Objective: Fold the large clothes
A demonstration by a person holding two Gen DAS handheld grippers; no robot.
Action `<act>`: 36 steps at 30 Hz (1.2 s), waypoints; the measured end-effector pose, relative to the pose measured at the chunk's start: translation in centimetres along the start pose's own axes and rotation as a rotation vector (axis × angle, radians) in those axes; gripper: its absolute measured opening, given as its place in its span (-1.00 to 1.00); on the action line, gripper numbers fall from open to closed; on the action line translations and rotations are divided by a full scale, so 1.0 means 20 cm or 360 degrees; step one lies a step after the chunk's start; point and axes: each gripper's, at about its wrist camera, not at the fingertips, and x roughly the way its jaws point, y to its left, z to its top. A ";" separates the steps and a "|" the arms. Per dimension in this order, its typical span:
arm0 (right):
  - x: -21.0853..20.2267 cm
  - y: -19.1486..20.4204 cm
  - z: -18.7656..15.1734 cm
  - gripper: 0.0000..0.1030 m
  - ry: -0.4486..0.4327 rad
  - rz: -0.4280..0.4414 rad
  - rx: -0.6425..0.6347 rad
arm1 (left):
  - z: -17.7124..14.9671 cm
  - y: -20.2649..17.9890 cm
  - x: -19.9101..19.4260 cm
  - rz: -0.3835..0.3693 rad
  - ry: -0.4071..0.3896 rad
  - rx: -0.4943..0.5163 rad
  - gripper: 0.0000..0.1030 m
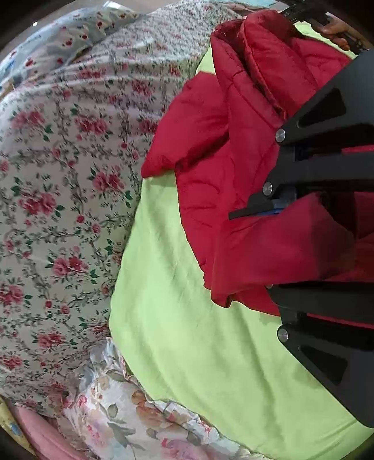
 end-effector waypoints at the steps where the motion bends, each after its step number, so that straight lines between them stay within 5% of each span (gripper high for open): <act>1: 0.03 0.00 0.00 -0.64 0.0011 -0.0009 -0.0001 | 0.01 -0.01 0.03 0.0014 0.0003 0.0005 -0.62; 11: 0.27 -0.06 0.04 -0.64 0.0100 -0.0059 0.0066 | 0.11 -0.04 0.29 0.0025 0.0126 0.0028 -0.58; 21: 0.37 -0.05 0.04 -0.64 0.0113 -0.0114 0.0048 | 0.13 -0.02 0.28 -0.0029 0.0129 -0.0005 -0.54; 25: 0.37 -0.05 0.04 -0.64 0.0115 -0.0105 0.0050 | 0.10 0.02 0.14 -0.0047 0.0092 -0.0015 -0.38; 29: 0.37 -0.05 0.04 -0.64 0.0115 -0.0095 0.0042 | 0.02 0.08 -0.07 -0.0032 -0.0029 -0.0021 0.21; 36: 0.38 -0.05 0.04 -0.63 0.0112 -0.0093 0.0048 | -0.14 -0.04 -0.34 -0.0176 -0.0114 0.0130 0.24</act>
